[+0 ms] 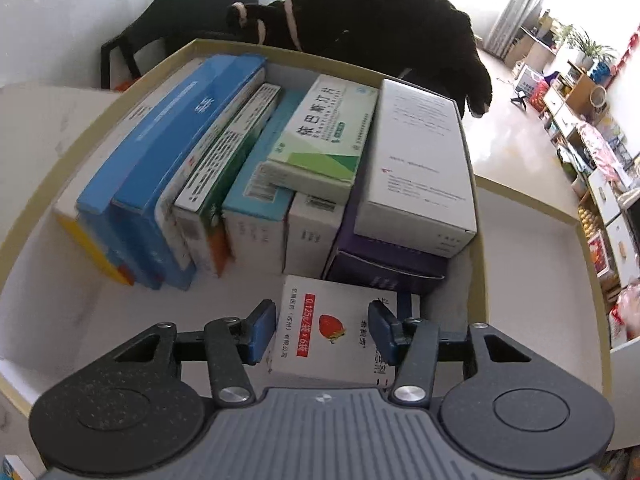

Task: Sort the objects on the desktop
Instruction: 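Withdraw the open right tool up out of the deep box, then move the left tool down around the yellow-and-blue cartoon medicine box, then close the left tool on the cartoon medicine box, then lift and carry the cartoon box with the left tool over the deep box, then lower the cartoon box into the deep box and open the left tool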

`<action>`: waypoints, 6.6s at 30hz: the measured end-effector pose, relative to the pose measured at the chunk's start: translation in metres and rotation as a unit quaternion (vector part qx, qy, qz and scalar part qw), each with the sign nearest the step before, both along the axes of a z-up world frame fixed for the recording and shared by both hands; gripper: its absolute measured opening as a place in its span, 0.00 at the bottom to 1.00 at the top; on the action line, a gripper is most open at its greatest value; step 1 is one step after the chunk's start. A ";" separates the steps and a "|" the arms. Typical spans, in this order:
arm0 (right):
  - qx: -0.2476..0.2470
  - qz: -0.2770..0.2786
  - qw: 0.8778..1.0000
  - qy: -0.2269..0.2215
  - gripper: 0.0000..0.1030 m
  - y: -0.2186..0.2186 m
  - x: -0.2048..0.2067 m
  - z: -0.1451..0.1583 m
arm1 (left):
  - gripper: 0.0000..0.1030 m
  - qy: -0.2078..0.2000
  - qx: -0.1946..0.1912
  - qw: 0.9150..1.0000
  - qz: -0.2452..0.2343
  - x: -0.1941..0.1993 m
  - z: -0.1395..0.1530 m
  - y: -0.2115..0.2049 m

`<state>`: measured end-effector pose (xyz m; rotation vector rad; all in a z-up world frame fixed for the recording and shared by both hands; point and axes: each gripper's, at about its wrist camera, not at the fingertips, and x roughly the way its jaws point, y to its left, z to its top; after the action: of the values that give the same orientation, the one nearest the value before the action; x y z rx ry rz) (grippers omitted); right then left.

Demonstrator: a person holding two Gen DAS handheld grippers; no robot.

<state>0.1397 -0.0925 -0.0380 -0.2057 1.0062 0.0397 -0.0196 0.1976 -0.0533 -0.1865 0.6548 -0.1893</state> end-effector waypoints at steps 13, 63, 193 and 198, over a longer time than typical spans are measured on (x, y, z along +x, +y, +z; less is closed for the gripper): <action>0.097 -0.020 0.991 -0.087 0.72 -0.020 -0.057 0.039 | 1.00 -0.023 0.069 0.997 -0.018 -0.020 0.018 -0.011; 0.268 -0.020 0.950 -0.158 1.00 -0.017 -0.239 -0.021 | 1.00 0.060 0.117 0.980 -0.149 -0.041 -0.023 -0.115; 0.223 -0.194 0.954 -0.043 1.00 -0.101 -0.208 -0.002 | 0.81 0.184 -0.054 0.978 -0.089 0.219 0.035 -0.279; 0.219 -0.193 0.955 -0.045 1.00 -0.100 -0.210 -0.001 | 0.85 0.190 -0.067 0.973 -0.114 0.214 0.039 -0.268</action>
<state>-0.0704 -0.1925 -0.0389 0.3938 0.9080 -0.1015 0.1948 -0.0705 -0.0146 -0.2813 1.0480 -0.4264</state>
